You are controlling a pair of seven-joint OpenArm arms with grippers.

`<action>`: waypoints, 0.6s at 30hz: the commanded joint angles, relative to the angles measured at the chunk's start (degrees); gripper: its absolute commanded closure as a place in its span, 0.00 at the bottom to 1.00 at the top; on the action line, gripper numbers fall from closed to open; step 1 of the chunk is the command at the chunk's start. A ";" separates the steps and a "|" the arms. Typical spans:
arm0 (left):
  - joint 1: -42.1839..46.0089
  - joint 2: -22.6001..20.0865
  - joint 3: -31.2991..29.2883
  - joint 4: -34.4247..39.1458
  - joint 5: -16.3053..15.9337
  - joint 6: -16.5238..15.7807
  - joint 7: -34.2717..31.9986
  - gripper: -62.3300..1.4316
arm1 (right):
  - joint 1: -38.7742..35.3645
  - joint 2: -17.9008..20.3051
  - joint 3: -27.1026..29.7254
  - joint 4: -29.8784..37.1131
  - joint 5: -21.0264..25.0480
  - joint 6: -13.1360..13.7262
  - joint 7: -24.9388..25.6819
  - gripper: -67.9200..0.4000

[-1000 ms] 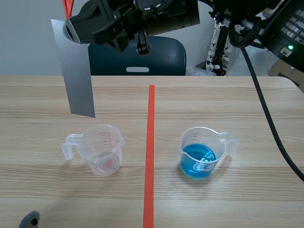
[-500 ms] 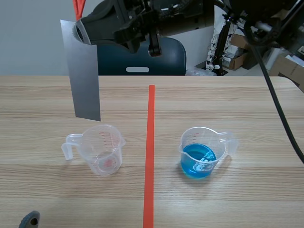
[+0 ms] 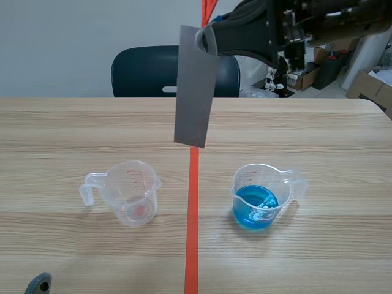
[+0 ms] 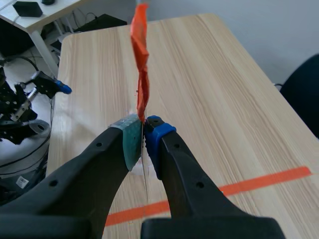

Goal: Do the redox reaction experiment. move the plate over the blue solution

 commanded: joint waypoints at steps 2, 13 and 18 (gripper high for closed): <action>0.28 -2.25 0.00 0.46 -0.42 -0.11 -0.79 0.07 | 0.92 4.98 0.48 0.33 1.05 0.42 3.85 0.99; 10.29 -15.41 0.00 21.77 -13.05 -0.15 5.22 0.29 | -3.06 21.49 0.48 0.33 -5.18 0.42 18.12 0.99; 14.56 -24.15 0.00 31.95 -13.53 -0.15 10.05 0.61 | -6.93 24.94 0.48 0.33 -11.21 0.42 27.26 0.99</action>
